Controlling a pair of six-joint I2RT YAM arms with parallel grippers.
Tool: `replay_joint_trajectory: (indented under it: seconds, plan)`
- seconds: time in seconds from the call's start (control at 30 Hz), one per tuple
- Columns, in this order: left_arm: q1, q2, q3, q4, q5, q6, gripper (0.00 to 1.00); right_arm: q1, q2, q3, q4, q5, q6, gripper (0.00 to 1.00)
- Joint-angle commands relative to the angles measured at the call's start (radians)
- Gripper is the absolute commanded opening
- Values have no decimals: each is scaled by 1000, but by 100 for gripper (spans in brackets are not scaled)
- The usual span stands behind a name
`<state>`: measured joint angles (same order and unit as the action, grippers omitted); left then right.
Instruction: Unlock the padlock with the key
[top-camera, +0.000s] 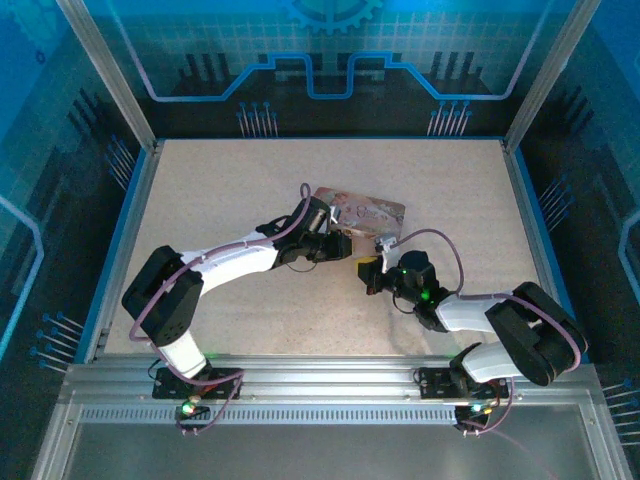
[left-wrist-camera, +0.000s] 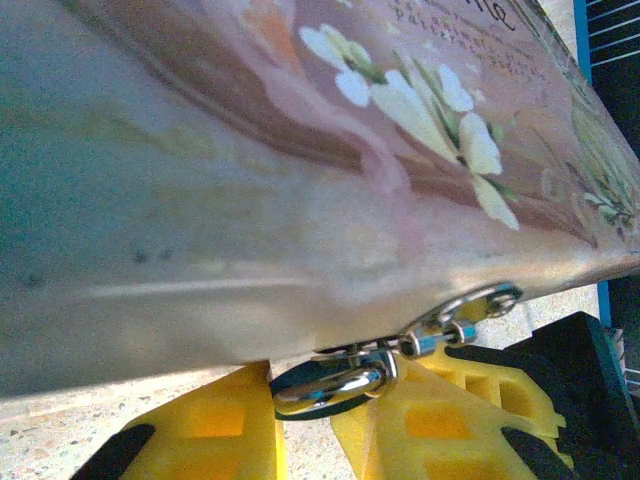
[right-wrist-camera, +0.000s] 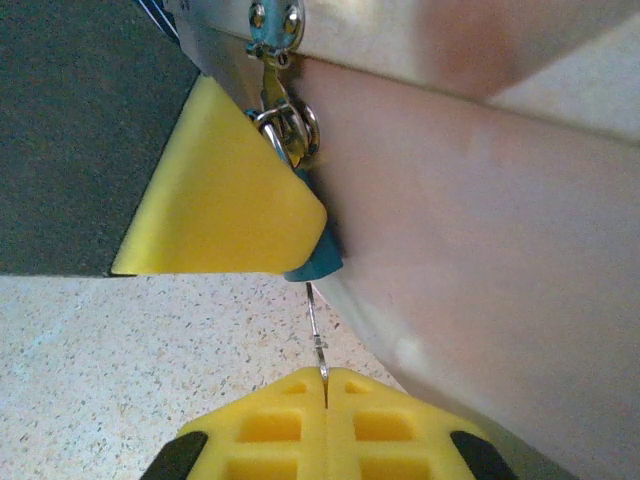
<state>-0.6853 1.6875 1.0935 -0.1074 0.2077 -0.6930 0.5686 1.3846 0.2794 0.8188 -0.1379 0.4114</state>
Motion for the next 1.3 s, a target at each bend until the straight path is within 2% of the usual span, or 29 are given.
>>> replay_joint_trajectory:
  seconds: [0.0, 0.3, 1.27]
  plan:
    - [0, -64, 26, 85, 34, -5, 20, -7, -22, -14, 36, 11, 11, 0]
    - [3, -63, 25, 87, 38, -6, 20, -13, -42, -20, 35, 10, 14, 0]
    - [3, -66, 24, 106, 58, -27, 20, -32, 46, 11, 153, -20, 55, 0]
